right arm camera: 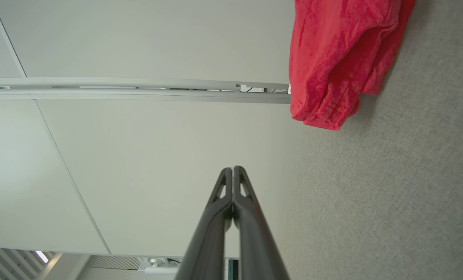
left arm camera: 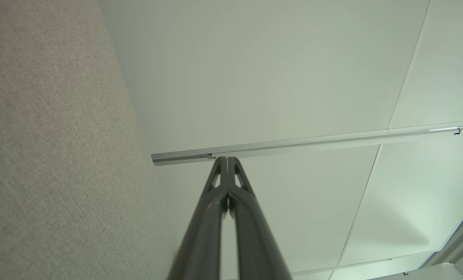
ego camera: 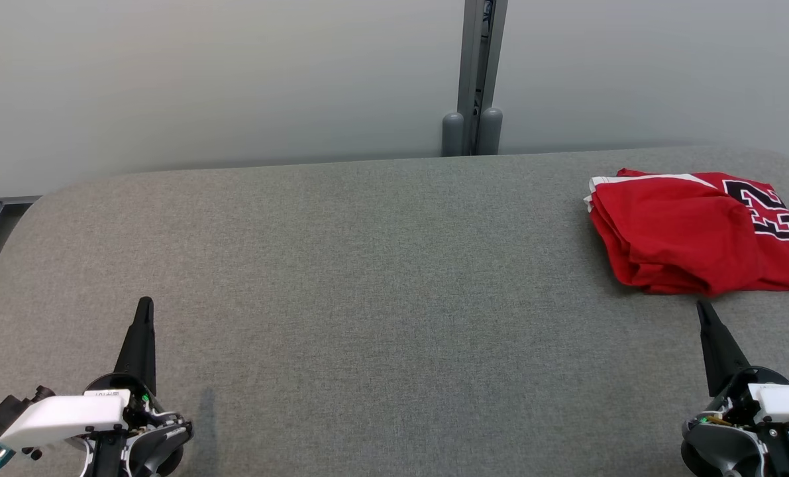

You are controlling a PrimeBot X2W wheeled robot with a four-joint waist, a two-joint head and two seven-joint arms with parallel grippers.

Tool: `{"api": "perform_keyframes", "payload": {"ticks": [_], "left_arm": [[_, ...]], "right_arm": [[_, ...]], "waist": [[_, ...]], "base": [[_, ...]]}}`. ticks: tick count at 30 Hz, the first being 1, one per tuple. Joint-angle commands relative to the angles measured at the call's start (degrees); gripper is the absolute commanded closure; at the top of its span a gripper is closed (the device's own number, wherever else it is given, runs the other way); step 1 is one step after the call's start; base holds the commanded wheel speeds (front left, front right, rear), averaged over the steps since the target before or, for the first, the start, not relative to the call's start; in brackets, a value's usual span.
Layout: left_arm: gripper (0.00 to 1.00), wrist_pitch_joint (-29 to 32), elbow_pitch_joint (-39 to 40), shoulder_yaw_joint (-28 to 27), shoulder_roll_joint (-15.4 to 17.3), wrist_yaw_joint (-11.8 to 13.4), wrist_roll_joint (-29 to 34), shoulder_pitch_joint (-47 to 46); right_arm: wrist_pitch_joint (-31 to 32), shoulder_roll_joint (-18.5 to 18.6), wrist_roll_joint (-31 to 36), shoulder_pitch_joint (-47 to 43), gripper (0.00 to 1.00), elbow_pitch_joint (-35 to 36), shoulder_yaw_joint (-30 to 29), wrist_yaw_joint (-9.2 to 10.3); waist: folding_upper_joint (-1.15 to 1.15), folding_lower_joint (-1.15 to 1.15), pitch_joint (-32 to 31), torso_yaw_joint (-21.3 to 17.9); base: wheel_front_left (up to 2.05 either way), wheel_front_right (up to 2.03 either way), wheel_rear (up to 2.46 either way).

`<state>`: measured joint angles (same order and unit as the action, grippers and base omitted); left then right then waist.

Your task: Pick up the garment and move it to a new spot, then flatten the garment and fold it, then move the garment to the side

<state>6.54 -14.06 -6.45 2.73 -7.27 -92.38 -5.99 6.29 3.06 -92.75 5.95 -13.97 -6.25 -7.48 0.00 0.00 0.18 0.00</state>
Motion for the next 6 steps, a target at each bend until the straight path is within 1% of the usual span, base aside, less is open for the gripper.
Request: {"api": "perform_keyframes", "payload": {"ticks": [1, 6], "left_arm": [[1.00, 0.19, -0.04, -0.22, 0.28, -0.46, -0.07, -0.56], [1.00, 0.20, -0.04, -0.22, 0.28, -0.46, -0.07, -0.56]], "right_arm": [[0.16, 0.05, 0.15, 0.46, 1.00, -0.13, -0.09, -0.02], [0.20, 0.05, 0.18, 0.46, 1.00, -0.13, -0.12, -0.02]], "waist": [[0.00, 0.00, 0.00, 0.00], [0.00, 0.00, 0.00, 0.00]], "base": [[0.00, 0.00, 0.00], [0.00, 0.00, 0.00]]}}
